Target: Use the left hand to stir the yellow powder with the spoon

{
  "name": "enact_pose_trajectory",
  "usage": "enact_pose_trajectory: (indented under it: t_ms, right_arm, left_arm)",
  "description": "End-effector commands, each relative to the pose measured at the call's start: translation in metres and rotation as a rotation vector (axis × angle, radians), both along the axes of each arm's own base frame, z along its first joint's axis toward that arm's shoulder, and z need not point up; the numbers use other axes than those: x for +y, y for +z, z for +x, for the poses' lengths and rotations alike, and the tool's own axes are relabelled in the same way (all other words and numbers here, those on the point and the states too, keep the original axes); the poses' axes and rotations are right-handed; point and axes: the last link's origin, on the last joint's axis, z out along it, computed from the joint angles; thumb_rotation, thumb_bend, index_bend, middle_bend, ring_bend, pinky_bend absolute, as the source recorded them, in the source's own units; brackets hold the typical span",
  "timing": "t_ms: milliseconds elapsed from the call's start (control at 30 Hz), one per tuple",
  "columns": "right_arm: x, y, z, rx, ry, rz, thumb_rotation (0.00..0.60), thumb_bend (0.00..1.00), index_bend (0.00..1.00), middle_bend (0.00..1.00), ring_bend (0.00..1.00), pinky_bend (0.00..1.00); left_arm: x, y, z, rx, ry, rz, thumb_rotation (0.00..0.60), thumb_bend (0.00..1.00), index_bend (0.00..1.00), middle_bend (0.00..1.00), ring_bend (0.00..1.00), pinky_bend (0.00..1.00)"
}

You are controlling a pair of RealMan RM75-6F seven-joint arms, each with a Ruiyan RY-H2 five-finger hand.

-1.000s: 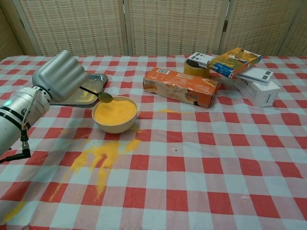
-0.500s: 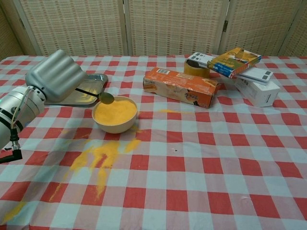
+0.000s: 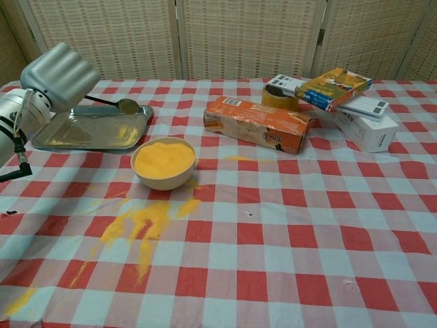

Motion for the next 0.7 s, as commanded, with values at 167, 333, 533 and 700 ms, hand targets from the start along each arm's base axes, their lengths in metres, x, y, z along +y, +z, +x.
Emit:
enact_pose_trajectory:
  t_ms: [167, 333, 533, 700]
  right_arm:
    - [-0.005, -0.003, -0.003, 0.018, -0.026, -0.004, 0.6, 0.15, 0.0, 0.0, 0.0, 0.0]
    - [-0.007, -0.005, -0.005, 0.029, -0.039, -0.007, 0.6, 0.15, 0.0, 0.0, 0.0, 0.0]
    - [-0.009, -0.009, -0.005, 0.037, -0.044, 0.004, 0.6, 0.15, 0.0, 0.0, 0.0, 0.0]
    - [-0.009, -0.009, -0.005, 0.037, -0.044, 0.002, 0.6, 0.15, 0.0, 0.0, 0.0, 0.0]
  left_arm:
    - [0.042, 0.0, -0.028, -0.033, 0.158, -0.033, 0.6, 0.49, 0.91, 1.0, 1.0, 1.0]
    - [0.045, -0.007, -0.034, -0.08, 0.193, -0.055, 0.6, 0.49, 0.52, 1.0, 1.0, 1.0]
    - [0.046, -0.013, -0.032, -0.148, 0.2, -0.088, 0.6, 0.46, 0.01, 1.0, 1.0, 1.0]
    - [0.047, -0.015, -0.028, -0.215, 0.198, -0.107, 0.6, 0.42, 0.0, 1.0, 1.0, 1.0]
